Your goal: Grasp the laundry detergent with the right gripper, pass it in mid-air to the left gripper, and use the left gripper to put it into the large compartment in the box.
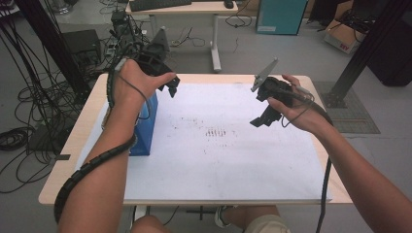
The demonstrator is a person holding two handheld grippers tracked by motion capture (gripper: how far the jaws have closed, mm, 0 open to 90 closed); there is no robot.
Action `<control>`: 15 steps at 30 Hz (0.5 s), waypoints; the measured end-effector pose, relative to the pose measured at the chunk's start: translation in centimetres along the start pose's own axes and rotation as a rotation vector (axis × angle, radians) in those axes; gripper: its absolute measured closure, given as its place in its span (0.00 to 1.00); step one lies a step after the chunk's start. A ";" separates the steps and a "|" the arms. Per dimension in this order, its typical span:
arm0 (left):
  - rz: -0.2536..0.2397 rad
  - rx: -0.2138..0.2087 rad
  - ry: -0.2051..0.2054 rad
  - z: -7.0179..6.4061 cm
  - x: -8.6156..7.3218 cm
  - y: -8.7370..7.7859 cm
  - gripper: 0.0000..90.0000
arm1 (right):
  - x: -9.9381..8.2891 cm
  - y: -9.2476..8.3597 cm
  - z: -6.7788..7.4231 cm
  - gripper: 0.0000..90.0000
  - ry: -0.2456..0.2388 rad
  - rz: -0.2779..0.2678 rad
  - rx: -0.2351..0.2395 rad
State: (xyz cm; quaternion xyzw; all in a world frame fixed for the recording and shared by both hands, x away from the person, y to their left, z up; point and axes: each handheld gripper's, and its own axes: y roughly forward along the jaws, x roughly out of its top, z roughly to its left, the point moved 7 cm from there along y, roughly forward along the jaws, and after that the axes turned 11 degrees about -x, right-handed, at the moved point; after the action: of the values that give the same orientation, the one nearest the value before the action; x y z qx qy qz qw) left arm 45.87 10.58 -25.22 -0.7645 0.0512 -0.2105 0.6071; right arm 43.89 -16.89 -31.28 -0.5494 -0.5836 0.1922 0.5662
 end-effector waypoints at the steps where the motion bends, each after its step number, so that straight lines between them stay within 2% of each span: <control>1: 0.004 -0.005 0.009 -0.3 0.1 0.1 0.14 | -0.2 -0.1 -0.3 0.05 -0.003 0.003 0.000; 8: 0.001 -0.046 0.057 -2.8 1.0 1.2 0.10 | -1.1 -0.2 -1.2 0.05 0.012 0.023 -0.004; 10: 0.007 -0.052 0.074 -3.1 1.1 1.5 0.09 | -1.2 -0.3 -1.4 0.05 0.010 0.029 -0.004; 15: 0.016 -0.050 0.079 -3.7 1.1 2.2 0.09 | -1.5 -0.5 -1.9 0.05 0.008 0.033 -0.005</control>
State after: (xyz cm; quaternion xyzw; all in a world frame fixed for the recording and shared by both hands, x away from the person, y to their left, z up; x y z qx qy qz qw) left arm 45.85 6.29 -26.41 -0.7702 0.0868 -0.2343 0.5868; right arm 45.01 -19.06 -31.01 -0.5613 -0.5727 0.1981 0.5637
